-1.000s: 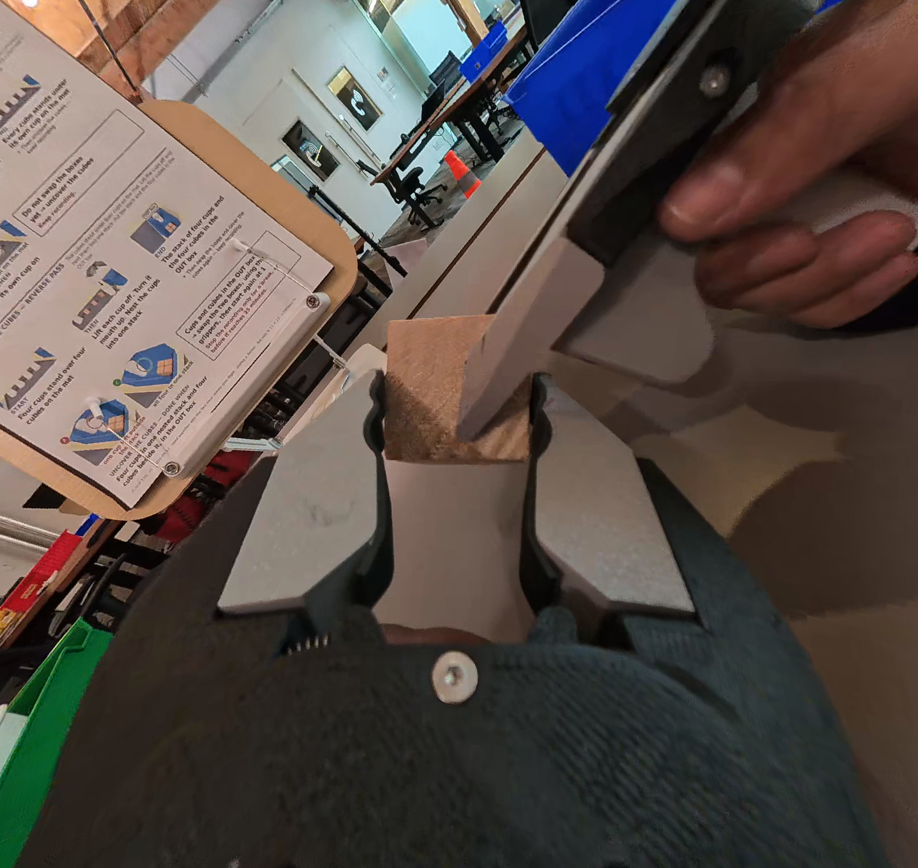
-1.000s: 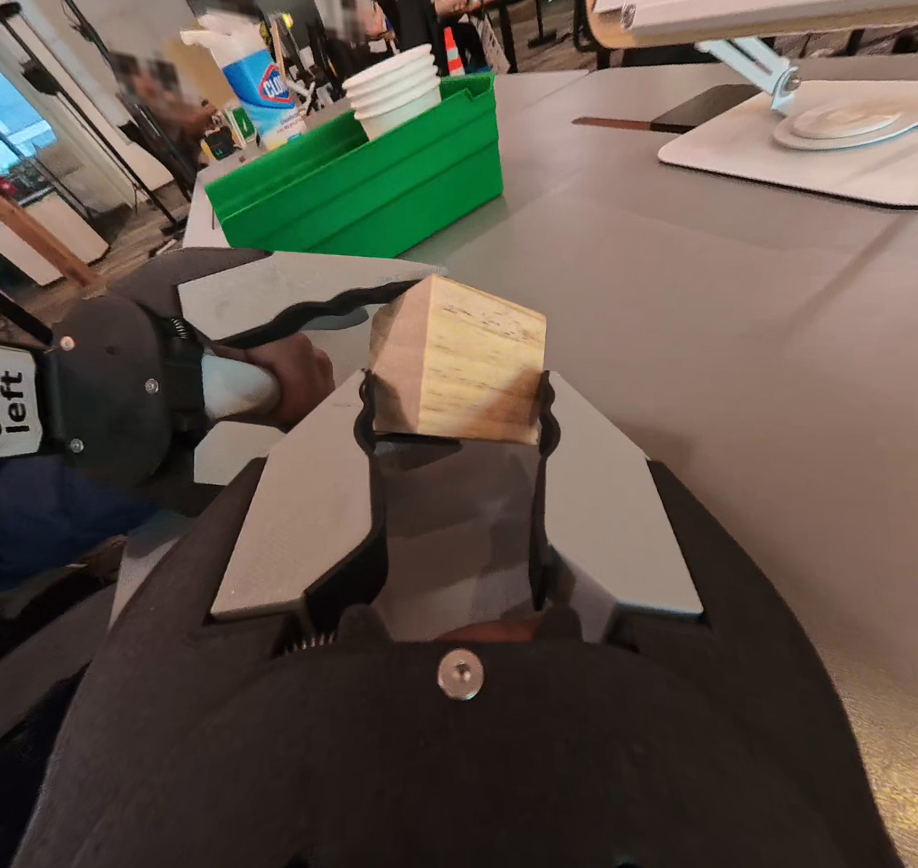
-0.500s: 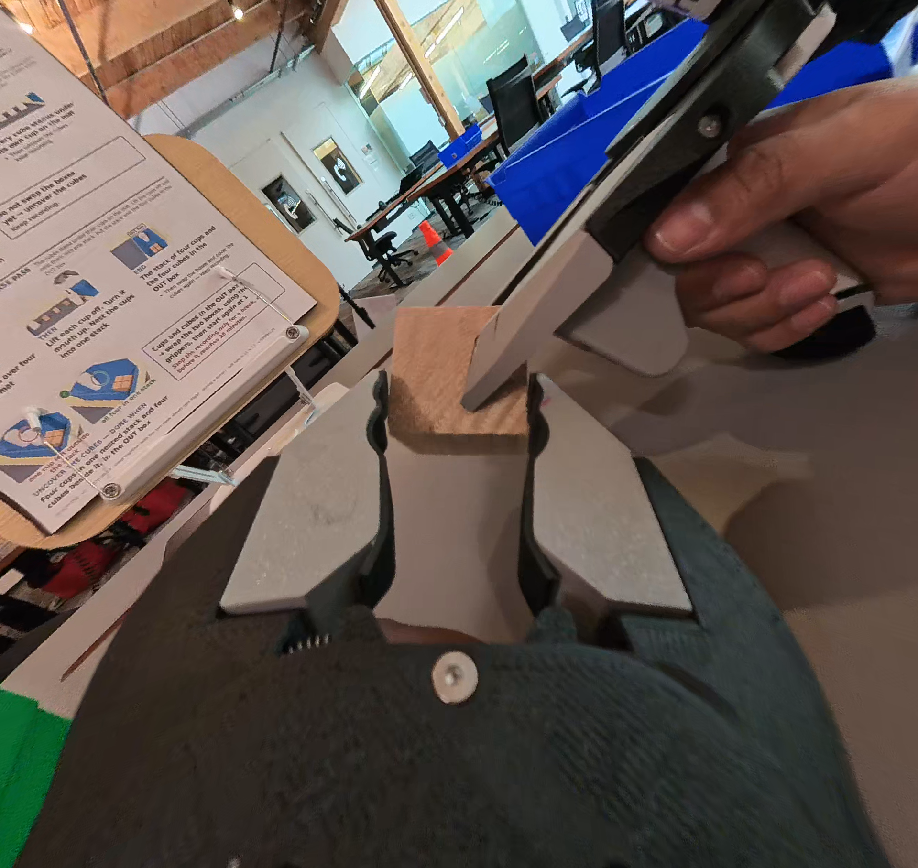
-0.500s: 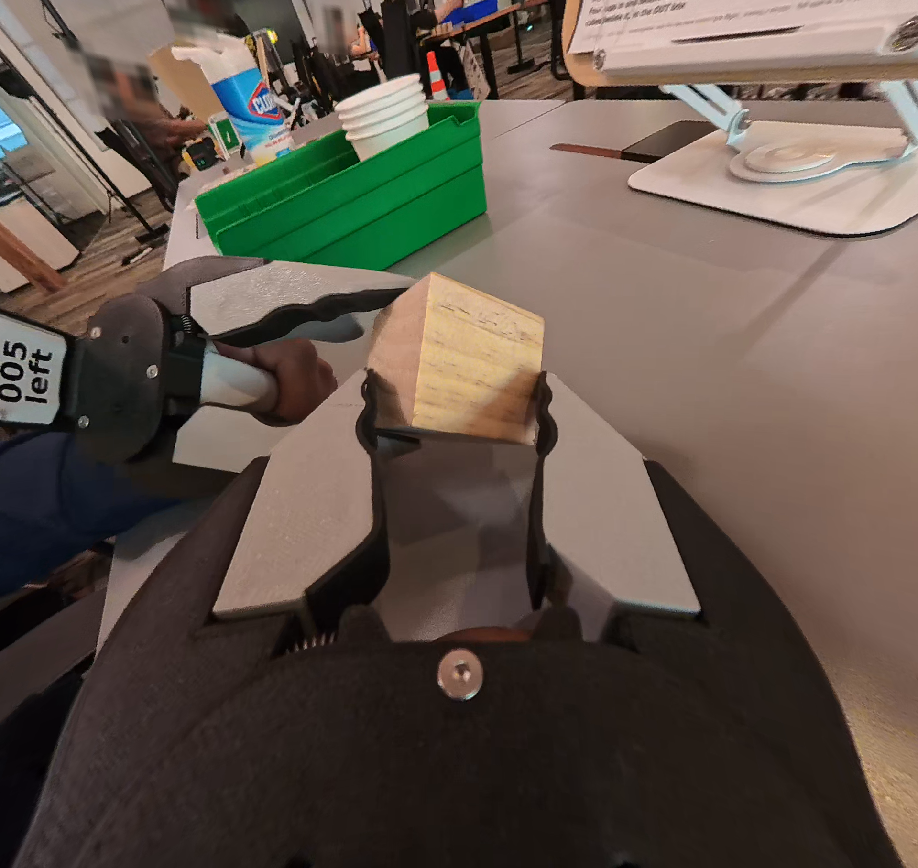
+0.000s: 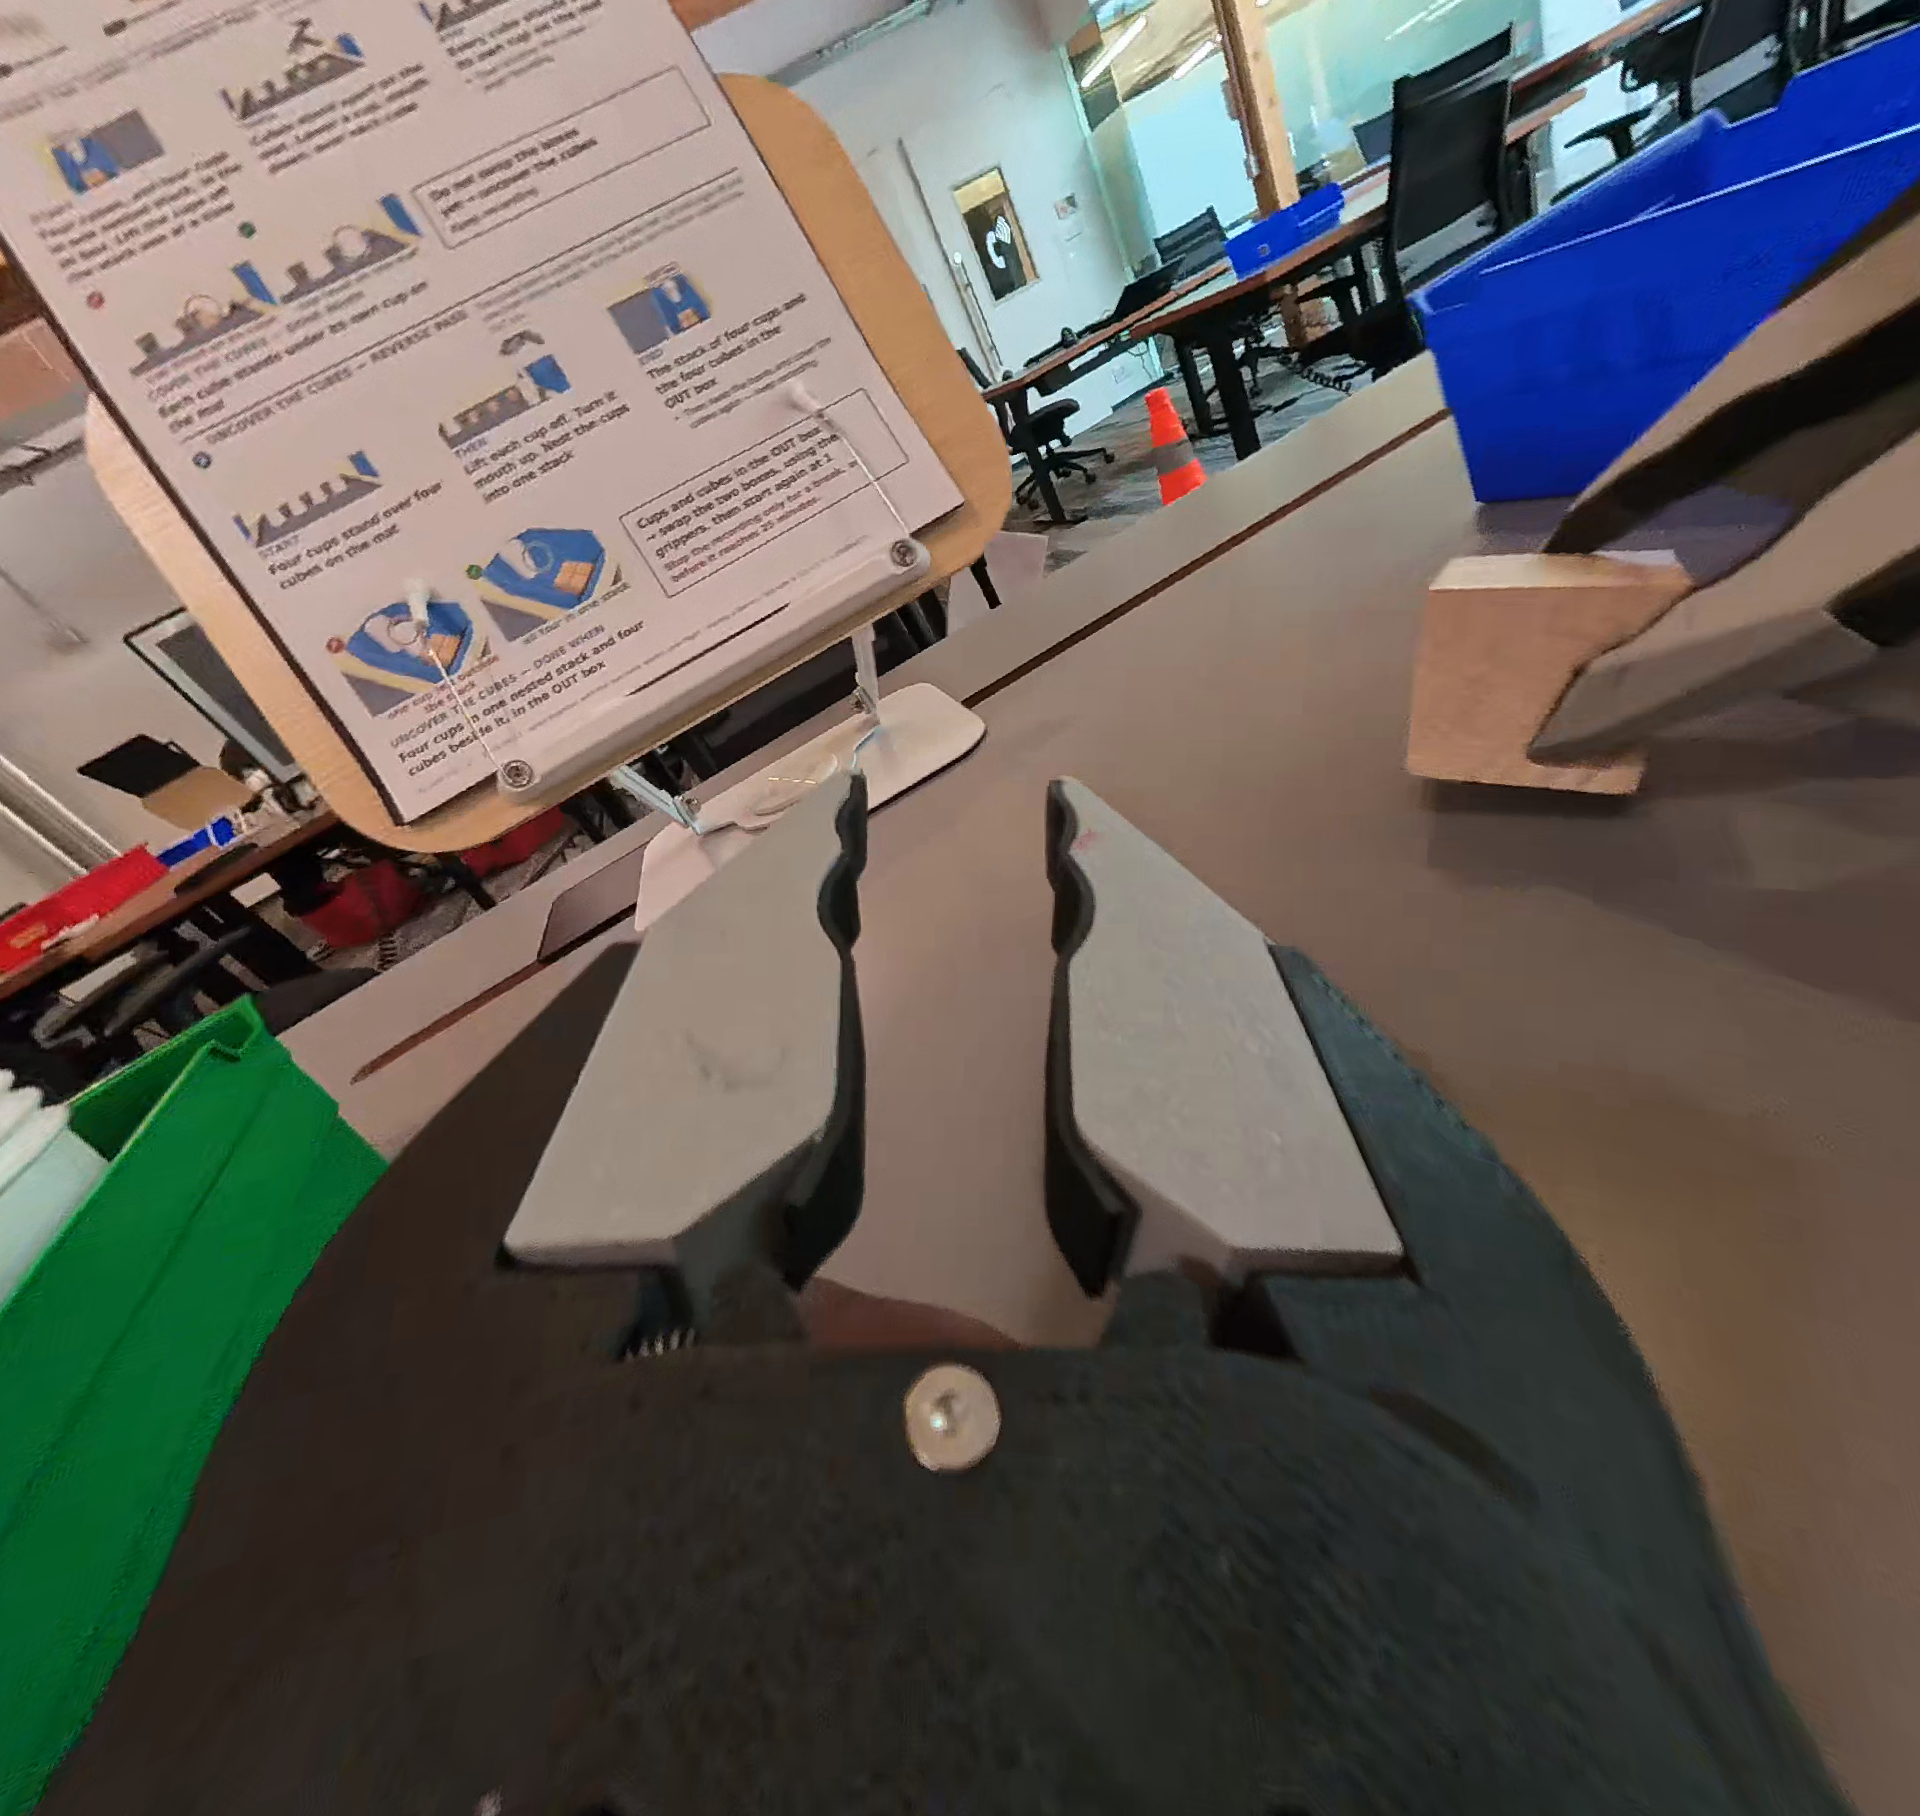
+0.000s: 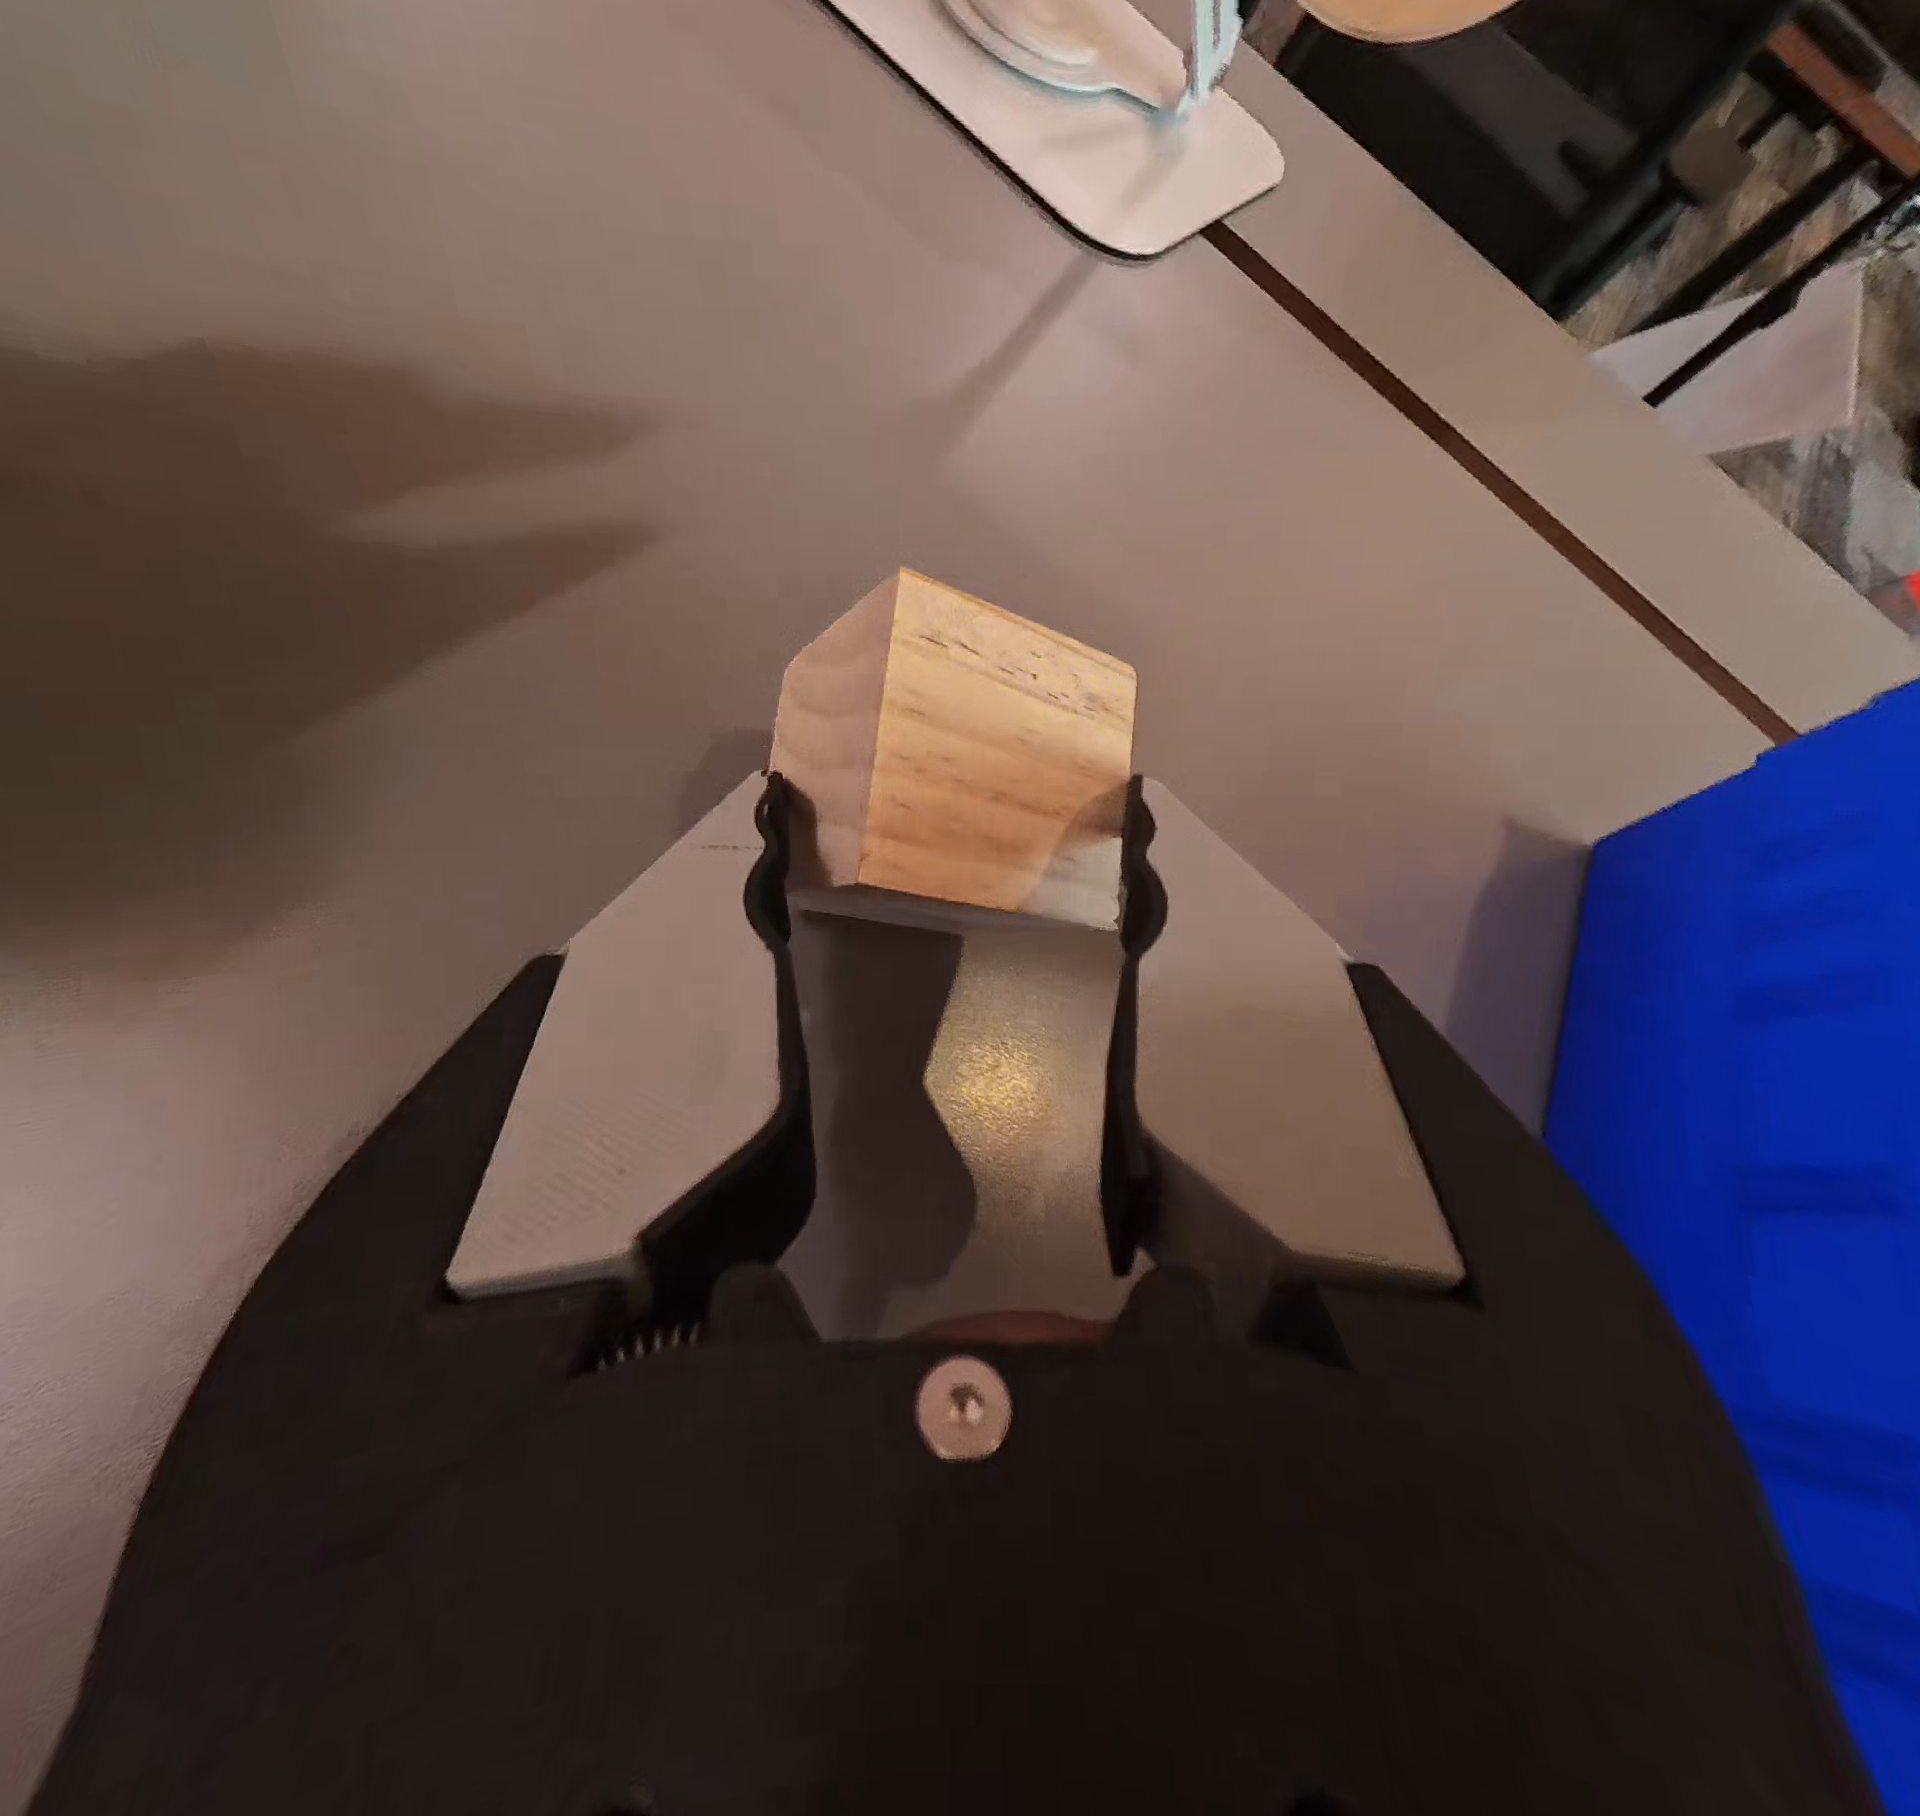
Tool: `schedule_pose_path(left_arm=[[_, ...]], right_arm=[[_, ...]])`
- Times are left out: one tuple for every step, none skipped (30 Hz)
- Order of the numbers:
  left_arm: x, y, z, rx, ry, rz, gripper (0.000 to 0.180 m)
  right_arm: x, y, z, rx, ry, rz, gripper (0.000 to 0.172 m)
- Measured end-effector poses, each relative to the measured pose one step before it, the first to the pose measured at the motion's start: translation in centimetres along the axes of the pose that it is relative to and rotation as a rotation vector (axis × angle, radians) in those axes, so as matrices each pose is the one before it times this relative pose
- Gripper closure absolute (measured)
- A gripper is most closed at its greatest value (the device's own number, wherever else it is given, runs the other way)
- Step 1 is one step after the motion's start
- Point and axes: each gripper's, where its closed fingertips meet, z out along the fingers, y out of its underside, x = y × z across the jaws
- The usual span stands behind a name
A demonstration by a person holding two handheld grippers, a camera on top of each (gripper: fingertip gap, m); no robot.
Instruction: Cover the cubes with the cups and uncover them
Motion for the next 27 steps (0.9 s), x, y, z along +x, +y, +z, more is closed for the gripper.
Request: schedule_pose_path(left_arm=[[-0.251,0.109,-0.016,-0.0041,-0.0102,0.0001,0.148],[-0.195,0.132,0.04,-0.0069,-0.011,0.0061,0.148],[-0.078,0.089,0.052,-0.0051,-0.0063,0.0069,0.148],[-0.062,0.056,0.043,-0.0028,-0.007,0.0064,0.147],[-0.024,0.042,0.038,-0.0022,-0.0055,0.0088,0.147],[0.014,0.054,0.036,-0.0025,-0.0024,0.0102,0.147],[0.008,0.046,0.035,-0.0026,-0.0028,0.0097,0.147],[-0.043,0.046,0.038,-0.0021,-0.0056,0.0062,0.147],[-0.007,0.048,0.03,-0.0026,-0.0014,0.0044,0.147],[-0.043,0.055,0.042,-0.003,-0.0024,0.0017,0.147],[-0.085,0.044,0.026,-0.0027,-0.0041,-0.0004,0.147],[-0.14,0.096,0.039,-0.0049,-0.0063,-0.0019,0.147],[-0.277,0.147,0.047,-0.0087,-0.0138,-0.0053,0.146],[-0.333,0.163,0.051,-0.0093,-0.0143,-0.0068,0.146],[-0.277,0.121,0.028,-0.0055,-0.0098,-0.0092,0.146],[-0.266,0.071,-0.01,-0.0028,-0.008,-0.0114,0.146],[-0.27,0.065,-0.005,-0.0028,-0.0098,-0.01,0.146],[-0.206,0.062,-0.006,-0.0027,-0.0065,-0.007,0.146],[-0.123,0.056,0.008,-0.0025,-0.003,-0.0042,0.147],[-0.082,0.041,-0.004,-0.0016,-0.0015,-0.0035,0.147],[-0.108,0.052,-0.005,-0.0019,-0.0045,-0.0009,0.147],[-0.075,0.044,0.009,-0.0026,-0.0039,0.0009,0.147],[-0.043,0.069,0.025,-0.0043,-0.0016,0.0006,0.146],[-0.021,0.066,0.044,-0.0038,-0.0011,0.0008,0.145],[0.022,0.023,0.026,-0.0015,0.0008,0.0014,0.145],[-0.045,0.02,0.013,-0.0013,-0.0043,0.0011,0.145],[-0.03,0.013,-0.008,-0.0004,-0.0028,0.0028,0.145]], right_arm=[[0.394,0.109,-0.017,-0.0067,0.024,0.0007,0.11],[0.274,0.115,-0.06,-0.0062,0.015,0.0052,0.11],[0.129,0.165,-0.075,-0.0095,0.0041,0.0114,0.11],[0.085,0.204,-0.078,-0.013,0.0009,0.0137,0.11],[0.138,0.156,-0.106,-0.0102,0.0068,0.0079,0.11],[0.277,0.101,-0.123,-0.0071,0.0177,0.0011,0.11],[0.349,0.098,-0.158,-0.0066,0.0227,-0.0021,0.11],[0.264,0.108,-0.165,-0.0054,0.0167,-0.0017,0.11],[0.164,0.113,-0.153,-0.004,0.0079,0.0022,0.11],[0.123,0.136,-0.128,-0.0031,0.0051,0.0053,0.11],[0.131,0.18,-0.077,-0.0044,0.0054,0.0058,0.11],[0.081,0.281,-0.004,-0.0091,0.0022,0.0049,0.109],[0.039,0.348,0.076,-0.0137,-0.0019,0.0049,0.109],[0.04,0.348,0.117,-0.0145,-0.0018,0.0048,0.11],[0.104,0.136,0.058,-0.0031,0.0036,0.0028,0.11],[0.093,0.047,-0.006,-0.0002,0.004,0.0029,0.11],[0.027,0.026,-0.015,0.0021,0.0025,0.0027,0.11],[-0.025,0.003,-0.042,0.0024,0.0026,0.0015,0.111],[-0.102,-0.076,-0.115,0.0062,-0.0001,0.0007,0.113],[-0.232,-0.129,-0.165,0.0084,-0.0062,0.0017,0.115],[-0.257,-0.1,-0.164,0.0072,-0.0059,0.0033,0.116],[-0.171,0.004,-0.127,0.0018,0.0001,0.0001,0.116],[-0.071,0.06,-0.093,-0.0005,0.0045,-0.0024,0.116],[-0.017,0.063,-0.09,-0.0005,0.004,-0.0005,0.116],[0.001,0.055,-0.076,0.0005,0.0009,0.0026,0.116],[0.02,0.062,-0.068,0.0029,-0.0007,0.0036,0.116],[0.03,0.115,-0.068,0.0024,-0.0016,0.0037,0.115]])
